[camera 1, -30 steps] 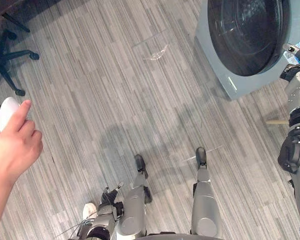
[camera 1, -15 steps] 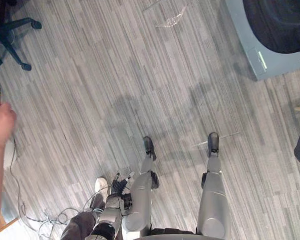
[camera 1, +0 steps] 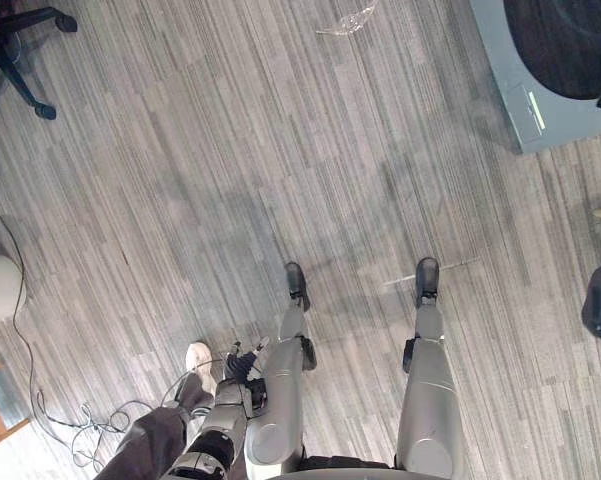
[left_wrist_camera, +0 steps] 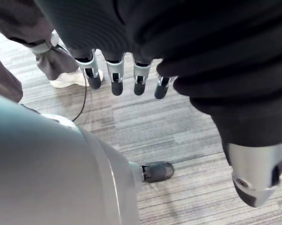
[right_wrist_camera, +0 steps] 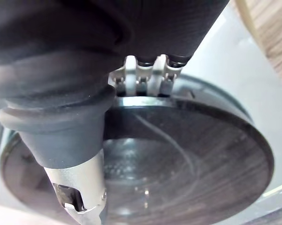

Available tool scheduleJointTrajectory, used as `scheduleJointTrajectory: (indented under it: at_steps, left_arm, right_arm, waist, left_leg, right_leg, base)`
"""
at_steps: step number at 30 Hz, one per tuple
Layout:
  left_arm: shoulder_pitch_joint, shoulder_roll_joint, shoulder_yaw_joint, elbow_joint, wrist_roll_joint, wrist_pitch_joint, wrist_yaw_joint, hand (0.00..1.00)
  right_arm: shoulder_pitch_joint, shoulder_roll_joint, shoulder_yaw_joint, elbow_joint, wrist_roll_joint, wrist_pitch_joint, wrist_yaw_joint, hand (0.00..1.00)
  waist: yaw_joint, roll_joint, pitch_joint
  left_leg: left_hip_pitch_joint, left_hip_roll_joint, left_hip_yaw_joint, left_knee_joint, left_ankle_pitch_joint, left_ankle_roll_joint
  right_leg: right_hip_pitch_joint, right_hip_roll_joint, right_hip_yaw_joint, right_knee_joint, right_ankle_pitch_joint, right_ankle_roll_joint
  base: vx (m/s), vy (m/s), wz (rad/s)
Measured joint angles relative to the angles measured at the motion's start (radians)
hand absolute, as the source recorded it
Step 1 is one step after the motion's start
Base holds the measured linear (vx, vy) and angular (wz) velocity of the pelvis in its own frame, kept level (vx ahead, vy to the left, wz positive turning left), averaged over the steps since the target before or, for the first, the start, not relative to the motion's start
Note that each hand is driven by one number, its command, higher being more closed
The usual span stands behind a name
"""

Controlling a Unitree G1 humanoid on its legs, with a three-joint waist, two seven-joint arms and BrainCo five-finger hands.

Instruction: Pick up the laundry basket with both hands and put the clothes into the washing machine.

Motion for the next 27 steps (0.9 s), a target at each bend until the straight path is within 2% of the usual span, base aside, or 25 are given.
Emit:
scheduleJointTrajectory:
  at_steps: [4,6,8,9,11,12,14,16,19,21,23,25,26,27]
  left_arm:
    - [0.0,-0.013,0.04,0.011,0.0,0.003,0.018,0.0]
    - [0.001,-0.015,0.063,0.022,0.0,0.009,0.019,0.0]
    - [0.001,-0.015,0.088,0.021,0.001,0.024,0.02,0.0]
    - [0.001,-0.018,0.112,0.021,0.001,0.026,0.02,0.0]
    - [0.003,-0.017,0.156,0.023,0.001,0.039,0.021,0.0]
    - [0.004,-0.017,0.182,0.023,0.001,0.045,0.022,0.0]
    - [0.004,-0.016,0.205,0.023,0.003,0.049,0.022,0.0]
    - [0.007,-0.008,0.247,0.022,0.004,0.054,0.026,0.0]
    - [0.029,0.015,0.309,0.025,0.023,0.077,0.038,0.0]
    - [0.046,0.026,0.319,0.029,0.03,0.087,0.038,0.0]
    - [0.056,0.034,0.356,0.032,0.065,0.102,0.038,0.0]
    - [0.056,0.038,0.358,0.042,0.085,0.114,0.037,0.0]
    - [0.056,0.042,0.358,0.046,0.115,0.118,0.035,0.0]
    - [0.056,0.044,0.357,0.047,0.12,0.12,0.035,0.0]
  right_arm:
    - [0.14,0.119,0.022,-0.189,-0.053,0.019,-0.019,0.0]
    - [0.181,0.197,0.085,-0.273,-0.071,0.018,-0.018,0.0]
    - [0.185,0.258,0.152,-0.3,-0.068,0.018,0.014,0.0]
    - [0.185,0.291,0.194,-0.311,-0.056,0.014,0.055,0.0]
    - [0.185,0.348,0.304,-0.328,-0.033,-0.024,0.122,0.0]
    - [0.187,0.397,0.375,-0.347,-0.017,-0.041,0.171,0.0]
    - [0.189,0.456,0.403,-0.356,0.003,-0.061,0.205,0.0]
    - [0.208,0.517,0.412,-0.357,0.021,-0.071,0.228,0.0]
    - [0.234,0.533,0.401,-0.361,0.063,-0.073,0.228,0.0]
    - [0.273,0.532,0.382,-0.398,0.082,-0.073,0.228,0.0]
    - [0.355,0.529,0.345,-0.489,0.082,-0.088,0.227,0.0]
    - [0.455,0.52,0.319,-0.573,0.082,-0.1,0.227,0.0]
    - [0.559,0.51,0.31,-0.633,0.082,-0.105,0.23,0.0]
    - [0.583,0.51,0.307,-0.643,0.082,-0.105,0.232,0.0]
  waist:
    - [-0.004,-0.002,0.0]
    - [-0.004,-0.004,0.001]
    - [-0.001,-0.006,0.0]
    - [0.01,-0.009,0.0]
    - [0.018,-0.024,-0.002]
    - [0.031,-0.045,-0.01]
    - [0.039,-0.063,-0.018]
    - [0.071,-0.105,-0.038]
    - [0.078,-0.16,-0.067]
    - [0.077,-0.183,-0.08]
    - [0.056,-0.204,-0.091]
    - [0.05,-0.22,-0.1]
    - [0.029,-0.228,-0.105]
    - [0.023,-0.229,-0.106]
  left_leg:
    - [0.037,0.015,-0.011,0.0,-0.001,-0.001]
    - [0.053,0.026,-0.014,0.0,-0.005,-0.006]
    - [0.06,0.037,-0.023,0.001,-0.005,-0.006]
    - [0.064,0.044,-0.031,0.001,-0.005,-0.006]
    - [0.071,0.051,-0.053,0.007,-0.005,-0.006]
    - [0.078,0.051,-0.064,0.007,-0.005,-0.006]
    - [0.078,0.047,-0.07,0.007,-0.004,-0.005]
    - [0.081,0.036,-0.093,0.008,-0.002,-0.002]
    - [0.097,0.007,-0.106,0.008,0.0,-0.001]
    - [0.114,-0.008,-0.099,0.008,0.0,0.0]
    - [0.134,-0.019,-0.083,0.007,-0.002,0.001]
    - [0.154,-0.018,-0.06,0.007,-0.007,0.003]
    - [0.168,-0.017,-0.048,0.006,-0.011,0.0]
    - [0.171,-0.017,-0.046,0.004,-0.014,-0.003]
  right_leg:
    - [0.051,0.012,-0.015,-0.009,0.0,-0.001]
    - [0.07,0.024,-0.024,-0.013,0.001,-0.002]
    - [0.089,0.035,-0.033,-0.027,0.009,-0.014]
    - [0.099,0.043,-0.041,-0.032,0.011,-0.017]
    - [0.122,0.052,-0.059,-0.039,0.011,-0.024]
    - [0.136,0.052,-0.067,-0.042,0.011,-0.025]
    - [0.149,0.048,-0.08,-0.043,0.008,-0.026]
    - [0.171,0.038,-0.1,-0.043,-0.002,-0.025]
    - [0.203,0.008,-0.116,-0.042,-0.014,-0.014]
    - [0.212,-0.007,-0.107,-0.04,-0.017,-0.01]
    - [0.223,-0.019,-0.094,-0.039,-0.02,-0.006]
    - [0.223,-0.019,-0.068,-0.036,-0.02,-0.005]
    - [0.223,-0.019,-0.053,-0.025,-0.026,0.002]
    - [0.223,-0.019,-0.051,-0.022,-0.029,0.005]
  base:
    - [-0.04,-0.006,0.02]
    - [-0.05,-0.019,0.0]
    - [-0.05,-0.016,0.03]
    - [-0.06,-0.015,0.11]
    - [-0.05,-0.011,0.19]
    - [-0.03,-0.001,0.18]
    - [-0.03,0.016,0.28]
    - [-0.02,0.037,0.45]
    - [-0.01,0.04,0.29]
    - [0.01,0.046,-0.01]
    - [0.01,0.031,-0.14]
    - [-0.02,0.012,-0.32]
    - [-0.02,0.008,-0.26]
    - [-0.04,0.006,-0.28]
